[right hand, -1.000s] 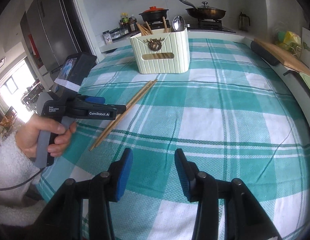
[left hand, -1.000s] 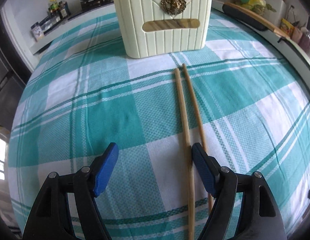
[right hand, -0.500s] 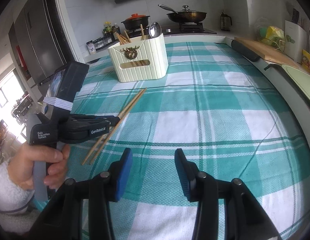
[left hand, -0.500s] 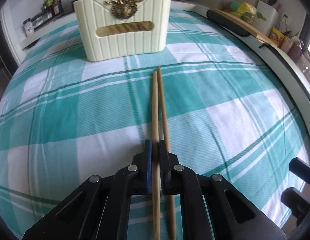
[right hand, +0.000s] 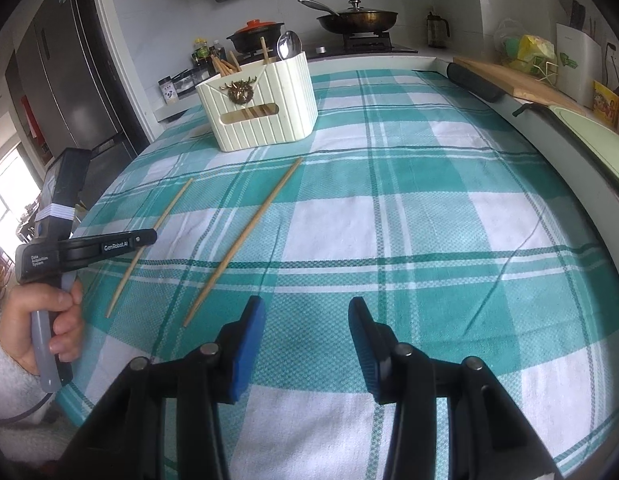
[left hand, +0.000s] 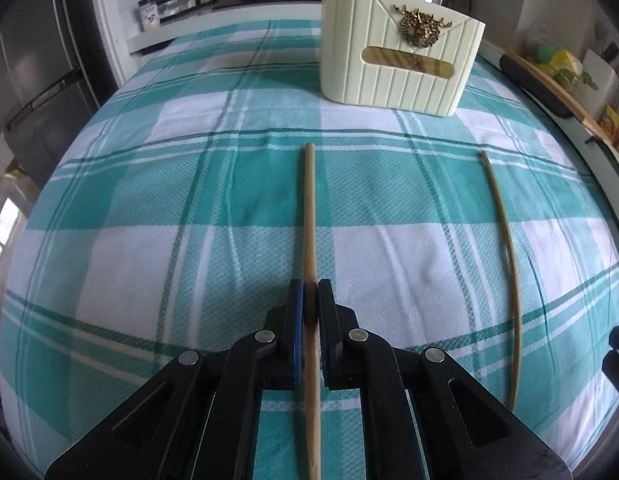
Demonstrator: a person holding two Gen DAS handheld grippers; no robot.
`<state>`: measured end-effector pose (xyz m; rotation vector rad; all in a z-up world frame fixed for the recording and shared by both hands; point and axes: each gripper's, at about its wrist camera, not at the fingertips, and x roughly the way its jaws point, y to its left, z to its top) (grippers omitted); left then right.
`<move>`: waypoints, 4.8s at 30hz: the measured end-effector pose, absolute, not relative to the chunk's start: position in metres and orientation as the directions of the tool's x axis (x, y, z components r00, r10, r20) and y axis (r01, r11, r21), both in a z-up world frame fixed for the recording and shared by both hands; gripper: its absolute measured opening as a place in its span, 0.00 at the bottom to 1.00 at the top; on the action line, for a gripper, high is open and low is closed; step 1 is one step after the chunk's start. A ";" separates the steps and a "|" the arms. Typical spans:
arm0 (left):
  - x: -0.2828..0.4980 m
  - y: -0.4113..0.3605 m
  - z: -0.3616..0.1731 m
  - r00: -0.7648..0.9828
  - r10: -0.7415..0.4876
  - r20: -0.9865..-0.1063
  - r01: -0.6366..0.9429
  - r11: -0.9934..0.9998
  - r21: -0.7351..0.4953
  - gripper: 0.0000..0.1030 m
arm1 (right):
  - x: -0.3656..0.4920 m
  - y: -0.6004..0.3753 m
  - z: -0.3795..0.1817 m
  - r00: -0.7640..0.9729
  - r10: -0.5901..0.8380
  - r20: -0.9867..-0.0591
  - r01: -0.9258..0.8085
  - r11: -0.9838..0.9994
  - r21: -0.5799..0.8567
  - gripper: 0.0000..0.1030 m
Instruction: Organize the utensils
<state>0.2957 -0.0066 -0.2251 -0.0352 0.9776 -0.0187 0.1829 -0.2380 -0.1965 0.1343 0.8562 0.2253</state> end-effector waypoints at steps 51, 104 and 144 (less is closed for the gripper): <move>0.396 0.014 -0.225 0.449 -0.072 -0.891 0.176 0.984 0.009 0.25 | 0.402 -0.153 -0.225 0.470 0.090 -0.878 -0.084 0.995 0.057 0.17; 0.284 0.052 -0.047 0.765 -0.310 -0.565 0.228 0.950 -0.213 0.05 | 0.305 -0.226 -0.086 0.726 0.380 -0.573 -0.275 0.925 0.264 0.06; 0.524 -0.012 -0.036 0.732 -0.291 -0.616 0.163 0.953 -0.257 0.05 | 0.543 -0.164 -0.043 0.752 0.391 -0.531 -0.332 0.920 0.208 0.07</move>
